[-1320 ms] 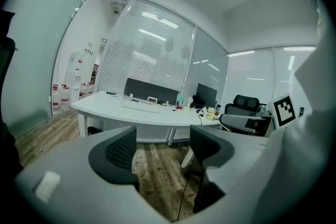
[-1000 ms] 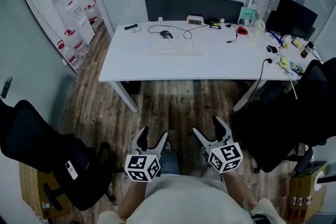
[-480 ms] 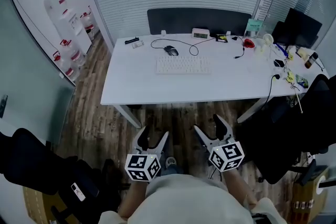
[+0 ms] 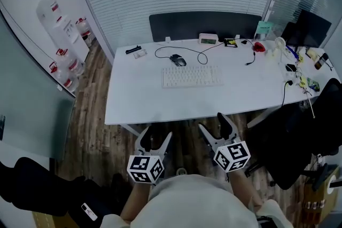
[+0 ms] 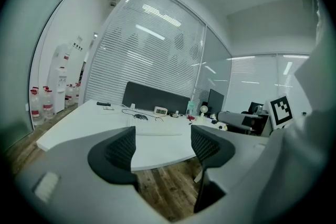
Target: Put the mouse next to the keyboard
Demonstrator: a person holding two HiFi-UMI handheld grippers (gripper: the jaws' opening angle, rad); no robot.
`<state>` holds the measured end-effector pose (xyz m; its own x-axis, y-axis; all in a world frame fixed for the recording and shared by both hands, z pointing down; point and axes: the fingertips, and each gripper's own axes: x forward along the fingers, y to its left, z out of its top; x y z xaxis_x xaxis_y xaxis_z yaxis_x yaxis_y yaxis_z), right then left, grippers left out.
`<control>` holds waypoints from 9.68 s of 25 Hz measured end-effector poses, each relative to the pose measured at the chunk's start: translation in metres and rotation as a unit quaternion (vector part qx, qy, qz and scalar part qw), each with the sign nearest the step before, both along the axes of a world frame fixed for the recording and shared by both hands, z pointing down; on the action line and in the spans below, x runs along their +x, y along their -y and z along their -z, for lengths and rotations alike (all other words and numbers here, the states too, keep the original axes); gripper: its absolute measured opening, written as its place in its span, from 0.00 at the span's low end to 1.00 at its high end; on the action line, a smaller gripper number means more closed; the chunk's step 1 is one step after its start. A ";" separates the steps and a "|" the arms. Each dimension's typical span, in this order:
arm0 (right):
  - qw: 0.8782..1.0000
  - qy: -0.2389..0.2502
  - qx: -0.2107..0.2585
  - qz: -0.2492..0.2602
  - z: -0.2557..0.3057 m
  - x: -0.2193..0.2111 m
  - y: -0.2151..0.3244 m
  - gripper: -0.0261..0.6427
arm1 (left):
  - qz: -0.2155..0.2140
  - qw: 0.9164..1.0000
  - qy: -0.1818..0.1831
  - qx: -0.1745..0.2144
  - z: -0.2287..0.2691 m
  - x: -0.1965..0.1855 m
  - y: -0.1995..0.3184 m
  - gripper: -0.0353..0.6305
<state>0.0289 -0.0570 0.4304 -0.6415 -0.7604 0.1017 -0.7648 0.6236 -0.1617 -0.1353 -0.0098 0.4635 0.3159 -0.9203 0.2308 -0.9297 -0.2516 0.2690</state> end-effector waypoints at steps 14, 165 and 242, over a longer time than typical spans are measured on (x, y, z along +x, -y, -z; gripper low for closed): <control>1.000 -0.001 -0.023 -0.004 -0.013 -0.014 0.051 0.56 | -0.003 0.999 -0.008 -0.031 -0.020 -0.015 0.054 0.53; 0.907 -0.278 -0.277 -0.152 -0.233 0.180 0.382 0.48 | -0.063 0.993 -0.006 -0.096 -0.052 0.038 0.278 0.53; 0.998 -0.036 -0.010 -0.041 -0.018 0.017 -0.026 0.04 | -0.008 0.999 0.024 -0.024 -0.018 0.013 -0.015 0.07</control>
